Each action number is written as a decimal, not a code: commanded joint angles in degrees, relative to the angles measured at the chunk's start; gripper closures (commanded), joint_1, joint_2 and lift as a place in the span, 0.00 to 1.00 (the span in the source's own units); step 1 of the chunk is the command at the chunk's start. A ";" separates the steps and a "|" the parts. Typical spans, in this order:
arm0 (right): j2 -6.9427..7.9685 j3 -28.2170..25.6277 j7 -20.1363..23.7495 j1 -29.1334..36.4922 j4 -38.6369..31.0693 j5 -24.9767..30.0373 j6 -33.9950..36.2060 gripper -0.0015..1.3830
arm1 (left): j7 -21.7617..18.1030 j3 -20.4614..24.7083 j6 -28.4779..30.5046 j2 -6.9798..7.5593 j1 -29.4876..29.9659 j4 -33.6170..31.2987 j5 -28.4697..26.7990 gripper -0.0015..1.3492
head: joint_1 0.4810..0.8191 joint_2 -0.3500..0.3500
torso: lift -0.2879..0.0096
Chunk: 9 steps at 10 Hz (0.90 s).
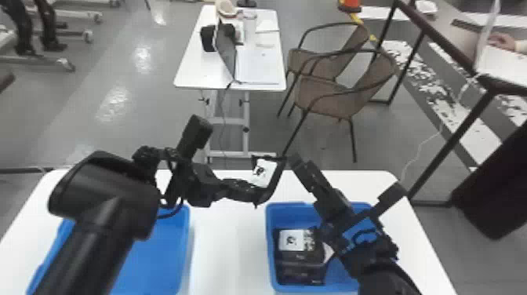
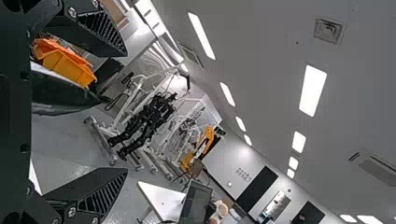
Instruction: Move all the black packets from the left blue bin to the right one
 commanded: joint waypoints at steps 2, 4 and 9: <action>-0.36 0.09 0.00 -1.61 -0.11 3.40 0.33 0.10 | 0.00 -2.40 -2.43 -0.85 -2.02 2.48 0.12 0.90 | 0.63 0.31 | 0.97; -0.36 0.53 0.00 -2.23 0.42 4.81 0.33 0.10 | 0.09 -2.49 -2.87 -1.65 -2.98 3.01 0.83 0.90 | 0.63 0.30 | 0.97; -0.45 0.88 -3.34 -2.14 0.51 4.19 -0.28 0.78 | 0.44 -2.67 -3.04 -2.00 -3.07 3.28 2.76 0.90 | 0.63 0.28 | 0.97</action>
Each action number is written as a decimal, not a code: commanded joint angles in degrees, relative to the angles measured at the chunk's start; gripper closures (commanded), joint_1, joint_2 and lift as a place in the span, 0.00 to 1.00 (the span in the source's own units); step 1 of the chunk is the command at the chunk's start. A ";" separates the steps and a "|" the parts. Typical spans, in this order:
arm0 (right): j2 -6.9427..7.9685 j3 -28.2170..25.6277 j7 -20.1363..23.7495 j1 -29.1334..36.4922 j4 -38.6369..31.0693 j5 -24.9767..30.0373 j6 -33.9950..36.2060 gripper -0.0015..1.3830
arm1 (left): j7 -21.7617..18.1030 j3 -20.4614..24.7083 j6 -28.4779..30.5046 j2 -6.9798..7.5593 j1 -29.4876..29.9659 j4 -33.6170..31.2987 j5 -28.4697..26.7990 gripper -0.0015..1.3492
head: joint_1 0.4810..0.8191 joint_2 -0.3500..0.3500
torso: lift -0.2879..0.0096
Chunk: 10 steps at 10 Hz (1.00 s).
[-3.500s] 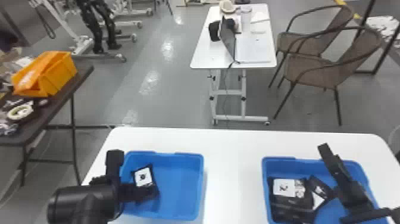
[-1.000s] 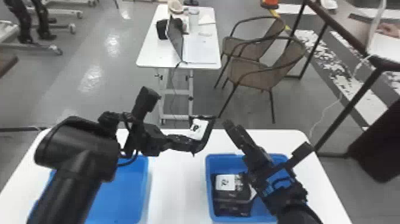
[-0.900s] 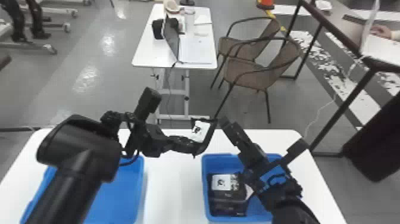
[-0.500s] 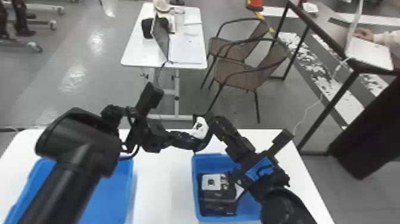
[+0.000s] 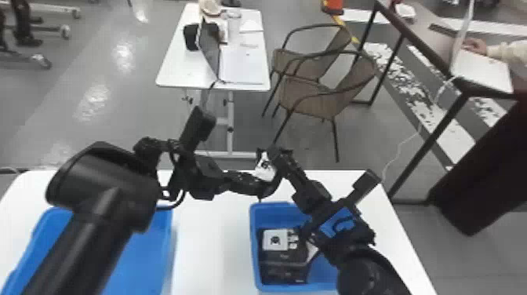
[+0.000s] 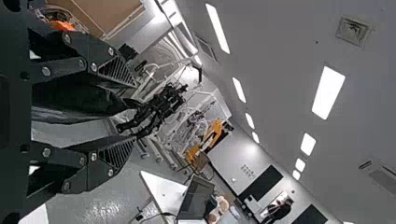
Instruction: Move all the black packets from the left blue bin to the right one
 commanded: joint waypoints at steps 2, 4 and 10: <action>0.19 0.07 -0.04 0.52 0.53 -1.76 -2.55 0.93 | 0.09 0.46 0.00 -0.12 0.22 -0.01 0.01 0.90 | 0.63 0.27 | 0.97; 0.55 0.07 -0.04 1.05 0.88 -3.34 -3.69 0.93 | 0.52 1.08 -0.53 -0.29 0.57 -0.01 0.19 0.84 | 0.63 0.26 | 0.97; 0.46 -4.15 -2.68 5.09 1.41 -6.86 -5.36 0.93 | 1.23 7.75 0.00 -0.29 5.67 -0.97 6.78 0.52 | 0.63 0.23 | 0.97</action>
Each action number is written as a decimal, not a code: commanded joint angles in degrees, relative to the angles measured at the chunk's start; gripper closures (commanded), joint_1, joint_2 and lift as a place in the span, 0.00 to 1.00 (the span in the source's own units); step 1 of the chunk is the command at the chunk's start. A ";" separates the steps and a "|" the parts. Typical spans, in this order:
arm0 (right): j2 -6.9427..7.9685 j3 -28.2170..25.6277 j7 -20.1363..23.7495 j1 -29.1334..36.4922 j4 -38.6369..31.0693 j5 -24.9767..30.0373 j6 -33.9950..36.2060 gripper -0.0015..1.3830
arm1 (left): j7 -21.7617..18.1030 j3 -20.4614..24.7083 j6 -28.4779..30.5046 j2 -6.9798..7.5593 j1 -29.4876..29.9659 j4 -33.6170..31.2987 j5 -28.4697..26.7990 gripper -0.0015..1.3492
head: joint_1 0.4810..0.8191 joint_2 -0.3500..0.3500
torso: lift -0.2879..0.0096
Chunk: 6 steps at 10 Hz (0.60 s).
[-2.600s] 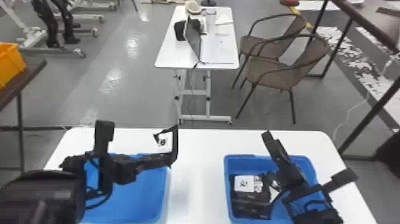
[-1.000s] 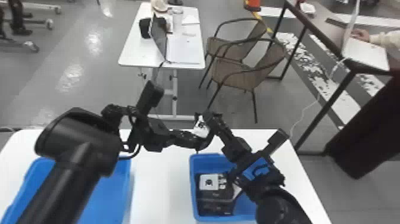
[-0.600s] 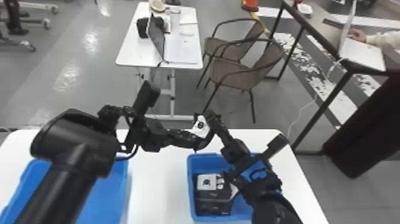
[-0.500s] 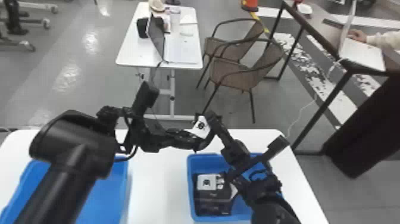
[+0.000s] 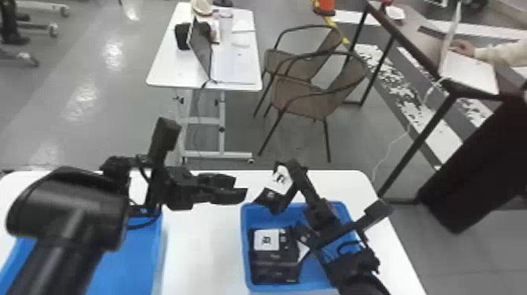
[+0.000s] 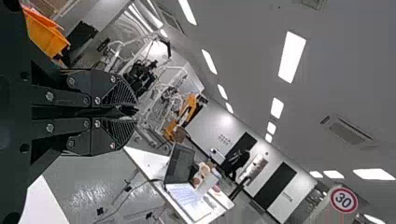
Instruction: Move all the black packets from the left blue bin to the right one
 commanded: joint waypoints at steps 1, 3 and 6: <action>-0.34 -1.83 -0.32 1.22 1.35 -0.08 0.00 0.93 | -0.01 4.83 -0.06 0.20 3.84 -1.56 3.46 0.48 | 0.63 0.21 | 0.97; -0.51 -3.15 -0.94 3.33 3.02 -0.61 0.00 0.93 | 0.17 13.01 -6.56 0.29 9.20 -3.67 8.21 0.43 | 0.63 0.22 | 0.97; -0.86 -4.12 -0.94 3.42 8.21 -0.52 -0.35 0.93 | 7.20 23.20 -14.91 0.38 14.82 -10.17 13.31 0.42 | 0.63 0.33 | 0.97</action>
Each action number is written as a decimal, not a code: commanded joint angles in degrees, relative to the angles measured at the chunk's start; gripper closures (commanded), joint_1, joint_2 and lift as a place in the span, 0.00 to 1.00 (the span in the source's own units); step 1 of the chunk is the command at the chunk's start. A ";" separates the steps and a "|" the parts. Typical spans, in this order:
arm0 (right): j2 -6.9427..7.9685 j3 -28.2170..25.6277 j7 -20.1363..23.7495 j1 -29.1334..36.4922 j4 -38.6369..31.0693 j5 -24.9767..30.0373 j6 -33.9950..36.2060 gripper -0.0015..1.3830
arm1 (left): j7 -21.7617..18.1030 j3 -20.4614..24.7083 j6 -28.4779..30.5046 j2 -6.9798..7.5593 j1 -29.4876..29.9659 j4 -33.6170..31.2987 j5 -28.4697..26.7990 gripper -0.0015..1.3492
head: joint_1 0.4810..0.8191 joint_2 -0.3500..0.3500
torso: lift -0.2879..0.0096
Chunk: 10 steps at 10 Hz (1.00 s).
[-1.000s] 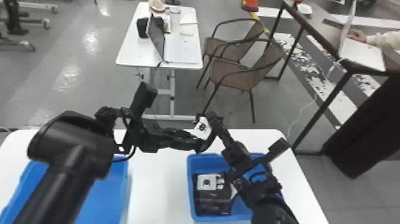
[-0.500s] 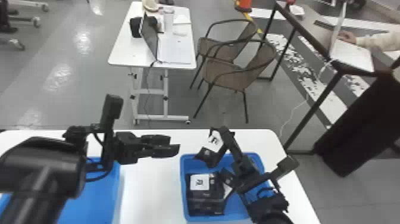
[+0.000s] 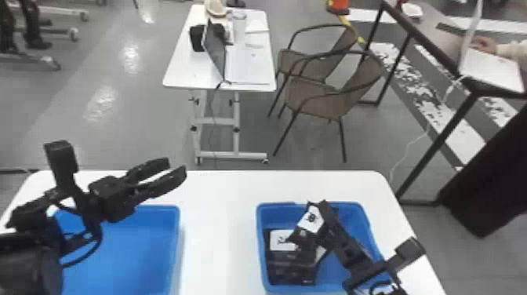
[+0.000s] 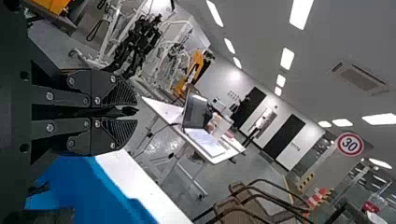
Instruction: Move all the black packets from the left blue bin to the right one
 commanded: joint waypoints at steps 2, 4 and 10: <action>-0.24 -0.55 -0.01 -0.67 4.89 0.26 -1.21 0.89 | 0.93 4.79 -0.66 0.57 1.66 -2.29 2.63 0.42 | 0.63 0.40 | 0.97; -0.33 -1.08 -0.01 -1.02 6.74 0.18 -2.27 0.38 | 1.11 4.62 -0.13 0.83 1.84 -2.29 2.98 0.42 | 0.63 0.43 | 0.97; -0.15 -5.65 -2.92 6.36 -15.85 22.94 -9.83 0.09 | 2.95 7.17 -8.39 -0.14 5.44 -5.54 2.19 0.41 | 0.63 0.37 | 0.97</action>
